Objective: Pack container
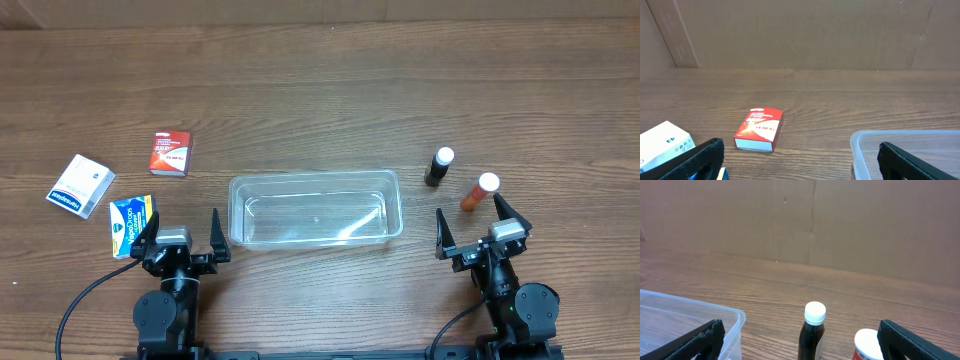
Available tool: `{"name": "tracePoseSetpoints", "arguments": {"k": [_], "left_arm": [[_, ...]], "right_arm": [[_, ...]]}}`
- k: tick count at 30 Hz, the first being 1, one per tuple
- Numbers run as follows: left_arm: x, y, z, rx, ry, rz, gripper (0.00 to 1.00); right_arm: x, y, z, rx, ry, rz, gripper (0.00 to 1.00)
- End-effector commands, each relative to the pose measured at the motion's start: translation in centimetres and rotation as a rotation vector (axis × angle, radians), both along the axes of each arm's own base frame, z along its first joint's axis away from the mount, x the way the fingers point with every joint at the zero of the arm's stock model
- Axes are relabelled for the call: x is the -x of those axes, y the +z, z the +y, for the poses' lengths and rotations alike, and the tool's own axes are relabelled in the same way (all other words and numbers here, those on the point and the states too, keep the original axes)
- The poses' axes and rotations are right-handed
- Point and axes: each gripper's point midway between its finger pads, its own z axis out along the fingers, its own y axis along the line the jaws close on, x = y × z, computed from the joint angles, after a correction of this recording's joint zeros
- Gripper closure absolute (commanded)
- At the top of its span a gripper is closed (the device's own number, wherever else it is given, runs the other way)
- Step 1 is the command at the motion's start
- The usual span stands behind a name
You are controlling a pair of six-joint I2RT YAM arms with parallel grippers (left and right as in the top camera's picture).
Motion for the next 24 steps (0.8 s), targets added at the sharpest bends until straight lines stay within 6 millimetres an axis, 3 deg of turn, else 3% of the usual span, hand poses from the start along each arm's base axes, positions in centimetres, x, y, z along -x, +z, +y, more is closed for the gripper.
{"name": "tracePoseSetpoints", "arguments": {"k": [1,5,8,10,13,15,19,21,24], "left_arm": [[0.0,0.2,-0.2,0.039,-0.01,-0.016,0.0],[0.4,1.6,-0.2,0.105,-0.006,-0.014,0.0],[1.7,5.9,-0.3,0.111,-0.007,-0.044,0.0],[2.7,9.5,-0.3,0.139,-0.005,-0.043,0.0],[2.7,11.7,-0.3,0.141,0.002,0.057,0.0],[1.9,12.4,-0.3,0.145,0.009,0.171,0.0],[0.7,12.9,-0.2,0.15,0.025,0.385,0.0],[0.3,12.8,-0.2,0.153,0.033,0.498,0.0],[0.2,12.3,-0.2,0.156,0.042,0.643,0.0]], "right_arm": [[0.1,0.0,0.2,-0.115,0.011,0.018,0.0],[0.2,0.6,0.1,-0.207,0.001,0.038,0.0],[0.4,2.3,-0.4,-0.207,-0.027,0.046,0.0],[0.4,4.5,-0.5,-0.216,-0.031,0.063,0.0],[-0.8,8.0,-0.4,-0.248,-0.042,0.122,0.0],[-2.7,10.2,-0.3,-0.237,-0.055,0.224,0.0],[-6.6,12.6,0.4,-0.209,-0.071,0.491,0.0],[-8.6,12.8,0.6,-0.189,-0.093,0.664,0.0],[-10.9,11.3,0.3,-0.14,-0.149,0.936,0.0]]}}
